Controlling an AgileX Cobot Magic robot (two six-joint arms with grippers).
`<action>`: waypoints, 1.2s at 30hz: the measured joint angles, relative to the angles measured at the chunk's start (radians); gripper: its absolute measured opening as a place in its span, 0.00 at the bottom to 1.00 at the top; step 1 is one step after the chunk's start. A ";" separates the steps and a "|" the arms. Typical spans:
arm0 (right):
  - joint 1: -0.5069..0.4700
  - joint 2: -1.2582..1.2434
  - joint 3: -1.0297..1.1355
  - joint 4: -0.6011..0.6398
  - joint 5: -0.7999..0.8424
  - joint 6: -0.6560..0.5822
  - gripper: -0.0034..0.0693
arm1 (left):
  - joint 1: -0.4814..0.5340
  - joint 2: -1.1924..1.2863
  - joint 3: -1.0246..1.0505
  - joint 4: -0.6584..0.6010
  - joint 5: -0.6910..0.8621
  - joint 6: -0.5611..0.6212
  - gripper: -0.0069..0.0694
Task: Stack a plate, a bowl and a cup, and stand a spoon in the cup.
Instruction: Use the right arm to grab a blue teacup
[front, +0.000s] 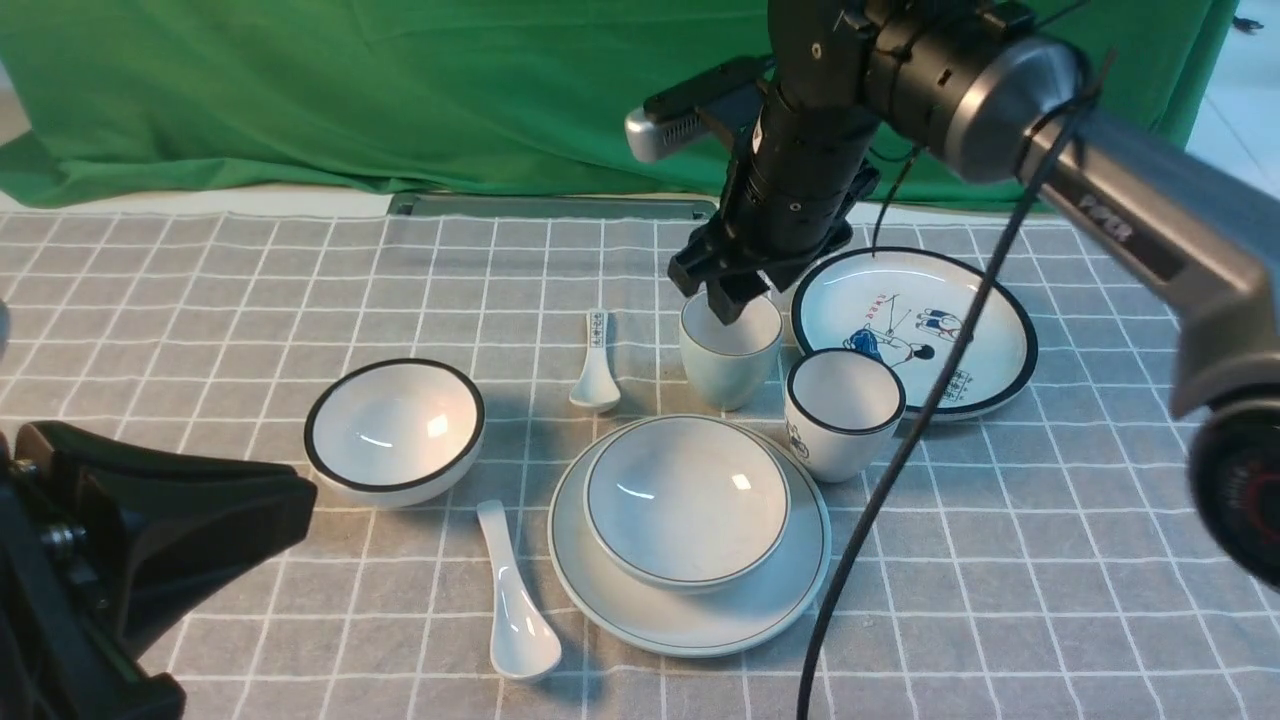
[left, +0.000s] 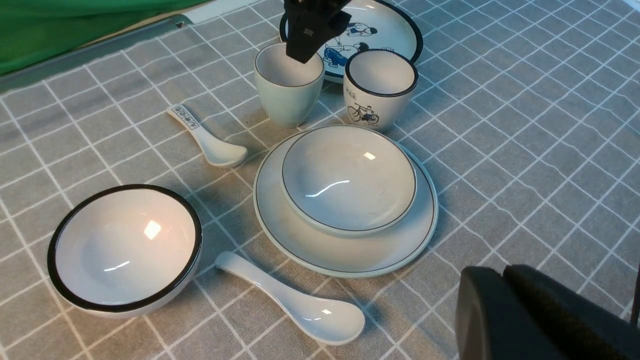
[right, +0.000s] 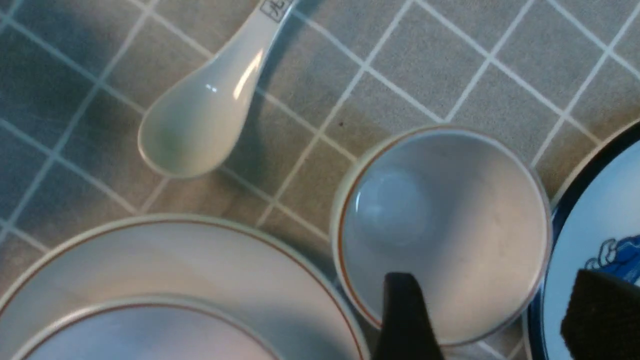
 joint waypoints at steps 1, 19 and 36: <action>0.000 0.008 -0.021 0.020 0.001 0.000 0.68 | 0.000 0.000 0.000 0.000 0.000 0.000 0.11; 0.005 0.137 -0.051 0.066 -0.023 -0.016 0.60 | 0.000 0.000 0.000 0.000 0.005 0.005 0.11; 0.061 -0.089 -0.003 0.058 0.028 -0.068 0.17 | 0.000 0.000 0.000 0.052 0.021 0.024 0.11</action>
